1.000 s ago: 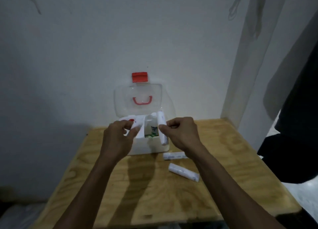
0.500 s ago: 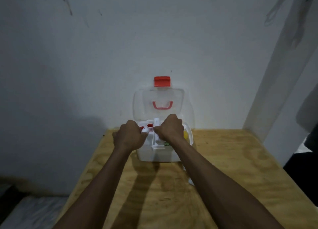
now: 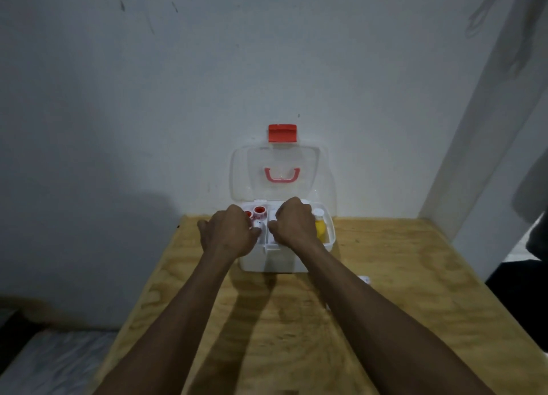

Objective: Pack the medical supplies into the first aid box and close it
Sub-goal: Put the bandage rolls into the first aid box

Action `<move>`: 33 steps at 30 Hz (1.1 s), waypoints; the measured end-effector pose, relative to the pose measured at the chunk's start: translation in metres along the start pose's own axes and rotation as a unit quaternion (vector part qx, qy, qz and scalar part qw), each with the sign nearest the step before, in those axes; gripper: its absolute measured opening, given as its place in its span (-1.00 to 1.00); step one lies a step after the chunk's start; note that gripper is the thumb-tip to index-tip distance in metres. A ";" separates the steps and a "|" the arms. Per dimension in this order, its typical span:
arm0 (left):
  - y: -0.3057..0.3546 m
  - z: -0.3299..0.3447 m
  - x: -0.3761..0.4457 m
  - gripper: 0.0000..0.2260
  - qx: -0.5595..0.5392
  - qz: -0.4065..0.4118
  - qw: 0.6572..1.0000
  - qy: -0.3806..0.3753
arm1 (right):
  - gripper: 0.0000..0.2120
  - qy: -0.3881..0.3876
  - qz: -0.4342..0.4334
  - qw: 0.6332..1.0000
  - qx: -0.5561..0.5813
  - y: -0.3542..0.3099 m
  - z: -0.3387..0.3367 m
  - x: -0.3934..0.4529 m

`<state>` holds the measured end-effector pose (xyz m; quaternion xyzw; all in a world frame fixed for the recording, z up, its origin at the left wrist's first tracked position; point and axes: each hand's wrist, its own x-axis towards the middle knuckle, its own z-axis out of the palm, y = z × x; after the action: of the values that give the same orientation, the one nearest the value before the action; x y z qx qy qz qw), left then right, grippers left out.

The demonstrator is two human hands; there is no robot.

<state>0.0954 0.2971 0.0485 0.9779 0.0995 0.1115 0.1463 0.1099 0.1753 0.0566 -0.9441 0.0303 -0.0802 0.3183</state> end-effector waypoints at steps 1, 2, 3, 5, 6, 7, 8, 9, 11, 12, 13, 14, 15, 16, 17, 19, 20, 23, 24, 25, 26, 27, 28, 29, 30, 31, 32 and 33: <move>0.000 -0.001 -0.001 -0.72 0.011 0.012 1.000 -0.007 | -0.72 -0.001 -0.001 1.000 0.001 0.001 0.000 0.000; 0.001 -0.002 -0.001 -0.74 0.021 0.023 0.999 -0.014 | -0.73 -0.002 -0.001 1.000 0.000 0.001 0.000 0.000; 0.001 -0.003 -0.001 -0.76 0.029 0.032 0.999 -0.018 | -0.74 -0.002 -0.001 1.000 0.000 0.002 0.000 0.001; 0.001 -0.005 0.000 -0.79 0.044 0.042 0.998 -0.025 | -0.77 -0.004 -0.005 1.000 -0.006 0.003 0.001 0.003; 0.001 -0.006 0.001 -0.80 0.051 0.044 0.997 -0.031 | -0.77 -0.003 -0.007 1.000 -0.009 0.003 0.002 0.003; 0.001 -0.007 0.001 -0.81 0.056 0.046 0.997 -0.037 | -0.76 -0.001 -0.008 1.000 -0.008 0.003 0.002 0.004; 0.002 -0.008 0.000 -0.81 0.060 0.046 0.996 -0.041 | -0.75 0.001 -0.009 1.000 -0.007 0.004 0.002 0.004; 0.003 -0.009 0.000 -0.81 0.062 0.048 0.996 -0.044 | -0.74 0.003 -0.010 1.000 -0.006 0.004 0.002 0.004; 0.004 -0.011 -0.002 -0.80 0.067 0.053 0.995 -0.044 | -0.75 0.003 -0.012 1.000 -0.004 0.004 0.002 0.004; 0.004 -0.012 -0.003 -0.79 0.068 0.055 0.995 -0.044 | -0.76 0.001 -0.014 1.000 -0.005 0.004 0.002 0.004; 0.005 -0.013 -0.004 -0.79 0.068 0.054 0.995 -0.045 | -0.77 -0.002 -0.015 1.000 -0.006 0.004 0.002 0.003; 0.004 -0.014 -0.005 -0.77 0.065 0.053 0.995 -0.045 | -0.76 -0.004 -0.017 1.000 -0.005 0.004 0.001 0.003; 0.004 -0.015 -0.006 -0.76 0.059 0.052 0.996 -0.044 | -0.75 -0.004 -0.020 1.000 -0.001 0.004 -0.001 0.001; 0.003 -0.016 -0.008 -0.74 0.049 0.051 0.997 -0.041 | -0.73 -0.002 -0.025 1.000 0.006 0.005 -0.004 0.000; 0.003 -0.018 -0.010 -0.72 0.037 0.050 0.997 -0.034 | -0.71 0.000 -0.029 0.999 0.016 0.006 -0.008 -0.002; 0.002 -0.020 -0.013 -0.70 0.000 0.055 0.998 -0.014 | -0.73 0.007 -0.042 0.999 0.034 0.010 -0.016 -0.006; 0.002 -0.020 -0.015 -0.71 -0.021 0.059 0.998 -0.001 | -0.75 0.010 -0.048 0.998 0.040 0.012 -0.022 -0.009; 0.007 -0.020 -0.023 -0.72 -0.063 0.073 0.994 0.042 | -0.71 0.023 -0.063 0.995 0.069 0.018 -0.038 -0.019; 0.011 -0.021 -0.027 -0.72 -0.077 0.081 0.992 0.056 | -0.69 0.026 -0.064 0.994 0.079 0.022 -0.045 -0.024; 0.015 -0.020 -0.032 -0.72 -0.098 0.090 0.989 0.071 | -0.68 0.027 -0.062 0.994 0.087 0.029 -0.054 -0.029; 0.020 -0.019 -0.038 -0.74 -0.123 0.101 0.984 0.085 | -0.69 0.028 -0.057 0.994 0.093 0.037 -0.063 -0.033; 0.026 -0.019 -0.045 -0.76 -0.149 0.115 0.977 0.097 | -0.71 0.030 -0.053 0.994 0.095 0.046 -0.073 -0.037; 0.031 -0.016 -0.052 -0.79 -0.170 0.133 0.971 0.103 | -0.74 0.036 -0.052 0.994 0.091 0.058 -0.084 -0.042; 0.037 -0.013 -0.059 -0.80 -0.186 0.151 0.965 0.103 | -0.77 0.041 -0.052 0.994 0.082 0.072 -0.093 -0.045; 0.043 -0.008 -0.068 -0.81 -0.201 0.166 0.961 0.095 | -0.79 0.044 -0.052 0.995 0.072 0.084 -0.101 -0.048; 0.050 -0.002 -0.076 -0.80 -0.217 0.176 0.957 0.082 | -0.79 0.043 -0.049 0.996 0.062 0.096 -0.107 -0.051; 0.055 0.005 -0.083 -0.80 -0.230 0.184 0.953 0.066 | -0.78 0.038 -0.042 0.997 0.055 0.109 -0.110 -0.053; 0.061 0.011 -0.090 -0.79 -0.237 0.192 0.951 0.052 | -0.77 0.031 -0.032 0.998 0.051 0.121 -0.112 -0.054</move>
<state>0.0220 0.2163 0.0401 0.9087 -0.1118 0.2083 0.3440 0.0372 0.0182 0.0638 -0.9243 0.0061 -0.1206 0.3622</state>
